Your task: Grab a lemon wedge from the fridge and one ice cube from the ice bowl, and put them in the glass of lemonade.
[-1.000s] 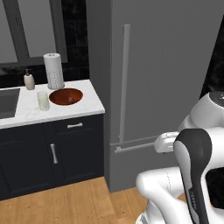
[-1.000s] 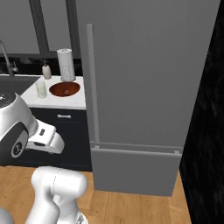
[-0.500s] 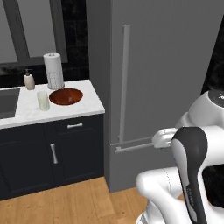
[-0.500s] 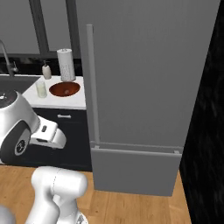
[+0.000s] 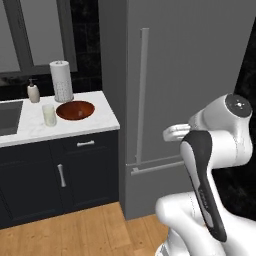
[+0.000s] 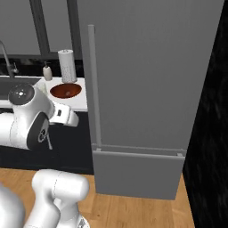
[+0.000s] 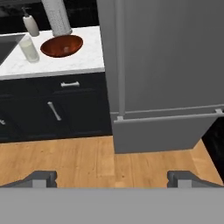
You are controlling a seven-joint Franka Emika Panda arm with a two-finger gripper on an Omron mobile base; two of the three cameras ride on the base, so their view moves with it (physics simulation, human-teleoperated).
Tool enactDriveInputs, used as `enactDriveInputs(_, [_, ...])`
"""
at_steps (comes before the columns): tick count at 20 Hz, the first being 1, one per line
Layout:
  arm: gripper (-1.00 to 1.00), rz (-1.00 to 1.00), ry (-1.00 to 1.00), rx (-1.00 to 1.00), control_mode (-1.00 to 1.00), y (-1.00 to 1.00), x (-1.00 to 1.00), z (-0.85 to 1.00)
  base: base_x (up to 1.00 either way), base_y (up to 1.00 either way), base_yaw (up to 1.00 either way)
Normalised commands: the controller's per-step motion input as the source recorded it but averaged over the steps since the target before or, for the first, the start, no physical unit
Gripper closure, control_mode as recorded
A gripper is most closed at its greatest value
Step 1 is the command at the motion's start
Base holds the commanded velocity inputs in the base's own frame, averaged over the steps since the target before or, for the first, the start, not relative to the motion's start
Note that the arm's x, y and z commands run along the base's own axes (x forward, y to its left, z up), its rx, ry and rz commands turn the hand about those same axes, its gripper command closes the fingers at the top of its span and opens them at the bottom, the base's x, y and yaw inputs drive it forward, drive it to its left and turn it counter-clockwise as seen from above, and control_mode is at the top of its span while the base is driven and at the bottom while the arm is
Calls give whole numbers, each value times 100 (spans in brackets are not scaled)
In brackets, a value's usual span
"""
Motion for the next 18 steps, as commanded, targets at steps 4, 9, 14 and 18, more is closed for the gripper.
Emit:
enactDriveInputs(4, [-100, 0, 0, 7, -100, 0, 100, 21, 0, 0, 0])
enactDriveInputs(9, [-100, 0, 0, 5, -100, 0, 100, 23, 0, 0, 0])
enactDriveInputs(14, [-100, 0, 0, 1, -100, 0, 98, 10, 0, 0, 0])
enactDriveInputs(18, [-100, 0, 0, 0, -100, 0, 90, 1, 0, 0, 0])
